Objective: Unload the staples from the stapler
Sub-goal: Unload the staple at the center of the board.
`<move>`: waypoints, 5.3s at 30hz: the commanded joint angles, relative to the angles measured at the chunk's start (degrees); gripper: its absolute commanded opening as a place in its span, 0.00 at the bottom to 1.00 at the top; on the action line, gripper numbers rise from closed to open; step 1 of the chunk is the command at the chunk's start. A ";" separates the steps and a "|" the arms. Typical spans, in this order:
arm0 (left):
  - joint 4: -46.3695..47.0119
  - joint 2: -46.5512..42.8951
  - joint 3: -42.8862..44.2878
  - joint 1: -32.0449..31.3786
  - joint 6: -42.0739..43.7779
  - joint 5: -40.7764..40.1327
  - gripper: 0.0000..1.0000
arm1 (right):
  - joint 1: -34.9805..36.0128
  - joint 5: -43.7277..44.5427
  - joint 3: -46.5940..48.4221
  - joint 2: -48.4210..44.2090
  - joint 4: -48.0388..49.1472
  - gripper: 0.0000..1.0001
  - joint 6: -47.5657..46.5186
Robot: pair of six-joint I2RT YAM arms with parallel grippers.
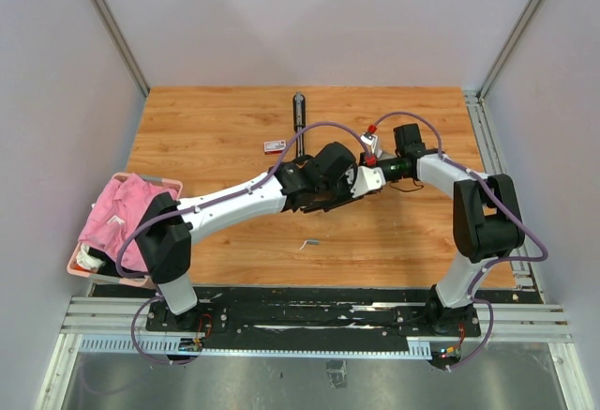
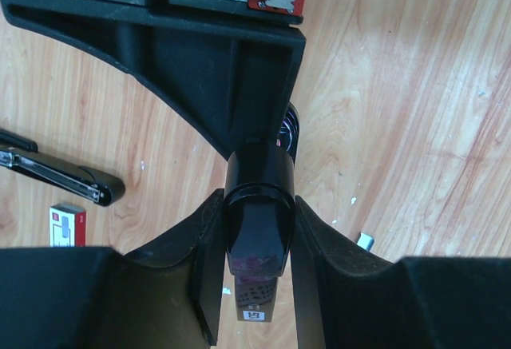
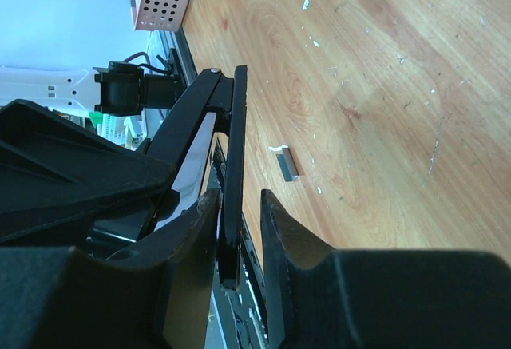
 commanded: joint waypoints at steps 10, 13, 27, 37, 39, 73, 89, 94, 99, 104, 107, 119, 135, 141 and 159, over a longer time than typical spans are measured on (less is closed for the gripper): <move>5.11 -0.82 1.95 -0.77 0.15 -3.32 0.00 | 0.86 -2.84 2.20 0.72 -2.46 0.00 -1.33; 6.34 -2.46 0.33 -0.68 0.57 -4.26 0.00 | -0.53 -1.84 2.17 1.01 -2.65 0.00 -1.50; 12.47 -12.01 -7.93 6.31 -2.31 2.30 0.00 | -5.30 -0.82 1.76 3.11 -2.77 0.00 -1.56; 17.21 -17.40 -16.78 11.61 -1.51 5.10 0.00 | -6.32 0.06 1.84 3.39 -3.60 0.00 -2.89; 18.24 -18.62 -18.43 13.15 -1.57 5.15 0.00 | -6.66 -0.32 1.89 3.29 -3.65 0.00 -3.07; 19.88 -11.65 -16.41 11.72 -7.62 5.58 0.00 | 2.05 5.17 6.06 9.01 -9.14 0.03 -8.35; 15.93 -0.78 -7.45 7.37 -9.90 -1.56 0.00 | 2.72 4.30 6.44 10.23 -9.22 0.10 -7.65; 14.86 1.82 -5.43 7.05 -10.39 -1.97 0.00 | 3.04 3.80 6.48 9.93 -9.24 0.10 -7.65; 13.85 3.48 -3.79 6.96 -10.58 -1.50 0.00 | 3.07 3.41 6.60 9.88 -9.28 0.10 -7.65; 13.68 4.02 -3.60 6.96 -10.90 -1.35 0.00 | 3.07 3.82 6.93 9.98 -10.01 0.20 -7.99; 13.77 4.60 -3.59 6.96 -11.24 -1.06 0.00 | 3.06 4.27 7.39 9.76 -10.93 0.26 -8.75; 13.87 4.66 -4.48 6.87 -10.81 -1.74 0.00 | 0.86 5.81 9.20 8.61 -15.04 0.33 -11.00; 14.22 3.71 -5.10 6.88 -10.61 -1.89 0.00 | -3.34 1.53 9.04 6.80 -15.78 0.43 -10.19; 14.52 3.09 -5.90 6.87 -10.04 -0.48 0.00 | -4.15 2.21 8.82 6.44 -15.37 0.44 -10.07; 15.34 -0.66 -7.95 6.87 -8.91 5.72 0.00 | -4.61 6.16 7.82 8.69 -11.84 0.44 -6.38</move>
